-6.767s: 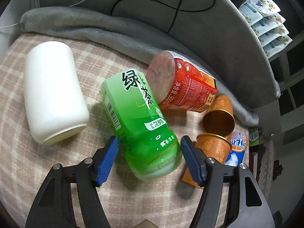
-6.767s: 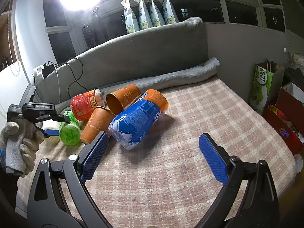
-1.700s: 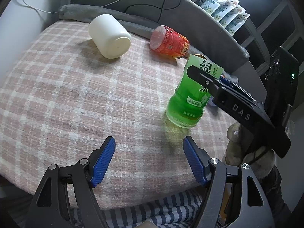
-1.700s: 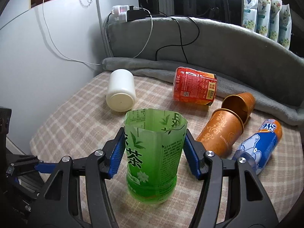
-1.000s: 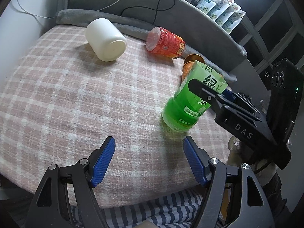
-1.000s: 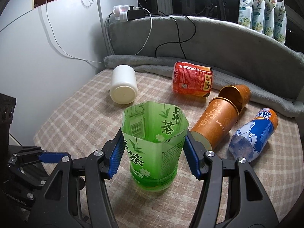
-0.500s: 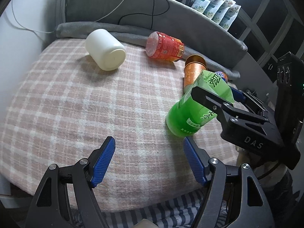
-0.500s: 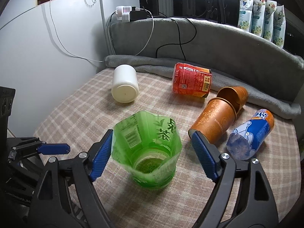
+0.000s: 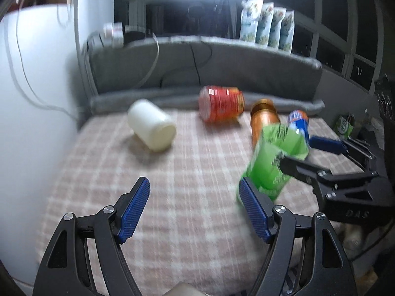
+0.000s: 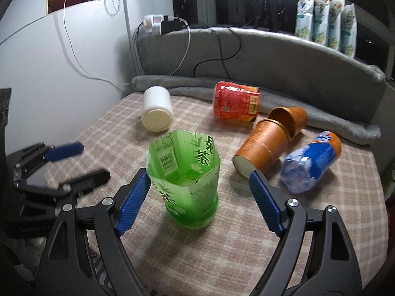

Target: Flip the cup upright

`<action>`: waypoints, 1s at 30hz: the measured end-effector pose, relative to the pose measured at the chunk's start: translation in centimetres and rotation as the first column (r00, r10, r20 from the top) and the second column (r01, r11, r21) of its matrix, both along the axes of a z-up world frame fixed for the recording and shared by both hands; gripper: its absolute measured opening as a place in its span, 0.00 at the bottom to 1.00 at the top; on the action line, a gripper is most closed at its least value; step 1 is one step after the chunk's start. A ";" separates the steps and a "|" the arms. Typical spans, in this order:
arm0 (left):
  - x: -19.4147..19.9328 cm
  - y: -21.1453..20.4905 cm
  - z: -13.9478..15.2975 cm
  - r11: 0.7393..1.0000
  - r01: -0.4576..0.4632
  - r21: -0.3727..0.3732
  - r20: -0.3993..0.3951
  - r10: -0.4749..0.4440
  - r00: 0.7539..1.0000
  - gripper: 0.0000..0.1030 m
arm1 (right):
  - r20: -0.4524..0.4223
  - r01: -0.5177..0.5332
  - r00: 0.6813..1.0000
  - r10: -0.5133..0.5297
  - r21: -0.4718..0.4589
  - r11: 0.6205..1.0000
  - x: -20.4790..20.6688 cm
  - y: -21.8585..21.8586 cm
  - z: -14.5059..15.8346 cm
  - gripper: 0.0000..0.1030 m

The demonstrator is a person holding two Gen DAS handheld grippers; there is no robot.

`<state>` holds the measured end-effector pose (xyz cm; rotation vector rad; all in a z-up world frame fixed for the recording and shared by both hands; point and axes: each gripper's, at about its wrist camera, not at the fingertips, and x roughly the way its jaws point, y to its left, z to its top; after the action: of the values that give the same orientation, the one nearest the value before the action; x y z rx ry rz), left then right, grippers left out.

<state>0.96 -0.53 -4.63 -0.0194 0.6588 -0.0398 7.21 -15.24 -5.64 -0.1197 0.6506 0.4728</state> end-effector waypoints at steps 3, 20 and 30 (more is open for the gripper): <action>-0.2 0.1 1.3 1.000 -0.009 -0.010 0.083 0.010 0.996 0.73 | 0.030 0.033 0.999 -0.034 0.012 0.999 -1.0 -1.0 0.6 0.82; -1.5 -0.9 3.9 1.000 -0.024 0.009 0.298 0.020 0.954 0.78 | 0.199 0.276 0.934 -0.295 0.118 0.954 -4.4 -7.0 3.2 0.96; -2.9 -2.1 3.7 1.000 0.003 0.029 0.336 -0.013 0.942 0.80 | 0.286 0.348 0.884 -0.370 0.126 0.929 -6.1 -8.0 3.5 0.99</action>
<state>-1.91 -2.65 -0.90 0.0174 0.3161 -0.0407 1.15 -23.23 -2.16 -0.0019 0.3373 0.1109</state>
